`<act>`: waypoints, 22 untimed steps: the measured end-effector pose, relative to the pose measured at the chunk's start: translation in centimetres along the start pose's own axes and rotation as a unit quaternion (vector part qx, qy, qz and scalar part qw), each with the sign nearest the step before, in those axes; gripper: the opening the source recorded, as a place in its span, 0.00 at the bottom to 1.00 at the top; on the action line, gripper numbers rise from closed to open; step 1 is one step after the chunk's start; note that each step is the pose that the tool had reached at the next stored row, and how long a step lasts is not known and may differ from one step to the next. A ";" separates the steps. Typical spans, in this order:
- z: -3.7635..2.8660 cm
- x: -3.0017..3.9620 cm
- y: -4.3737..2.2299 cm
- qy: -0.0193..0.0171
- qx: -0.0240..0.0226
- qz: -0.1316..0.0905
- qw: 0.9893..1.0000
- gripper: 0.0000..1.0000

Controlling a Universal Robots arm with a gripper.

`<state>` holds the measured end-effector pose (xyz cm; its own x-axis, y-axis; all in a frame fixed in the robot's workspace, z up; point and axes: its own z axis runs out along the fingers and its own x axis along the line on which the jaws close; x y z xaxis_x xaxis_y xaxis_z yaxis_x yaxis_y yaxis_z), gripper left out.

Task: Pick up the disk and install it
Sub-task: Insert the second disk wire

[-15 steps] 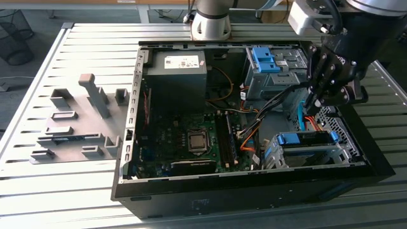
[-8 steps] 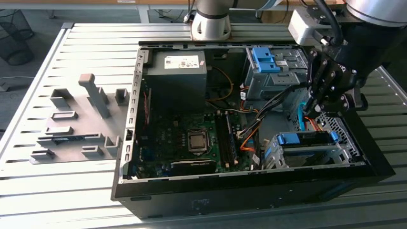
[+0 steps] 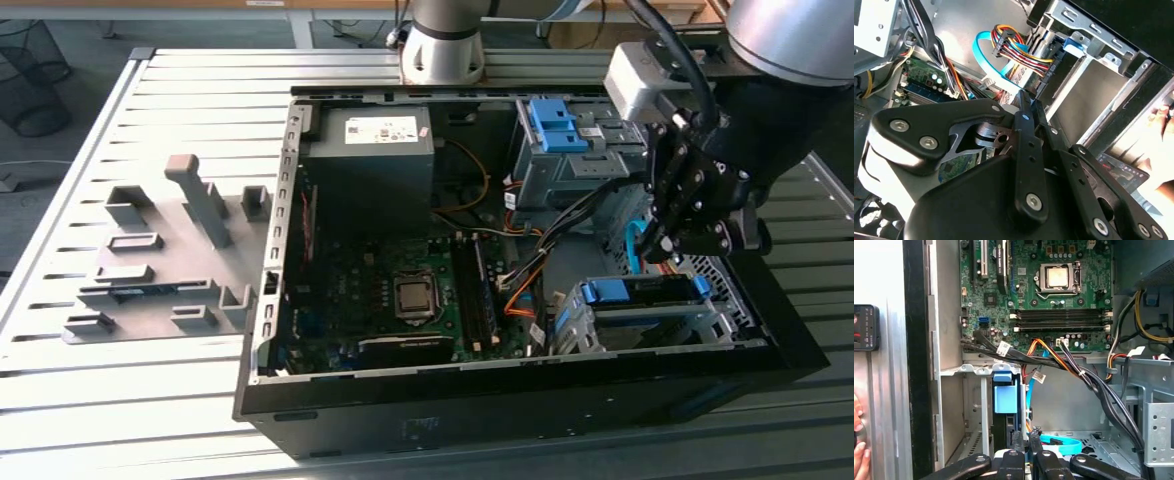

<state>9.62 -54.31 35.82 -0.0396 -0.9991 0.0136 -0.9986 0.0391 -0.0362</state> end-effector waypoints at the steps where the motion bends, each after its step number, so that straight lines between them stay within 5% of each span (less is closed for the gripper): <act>1: 0.04 0.06 0.01 -0.005 0.000 0.000 1.000 0.16; 7: 0.25 0.54 0.09 -0.035 0.000 0.001 0.999 0.16; 14: 1.14 1.65 0.08 -0.037 0.003 0.001 0.999 0.16; 22: 1.65 2.15 0.08 -0.053 0.003 0.002 0.999 0.16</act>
<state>9.51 -56.48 34.19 -0.0391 -0.9949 -0.0933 -0.9981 0.0433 -0.0430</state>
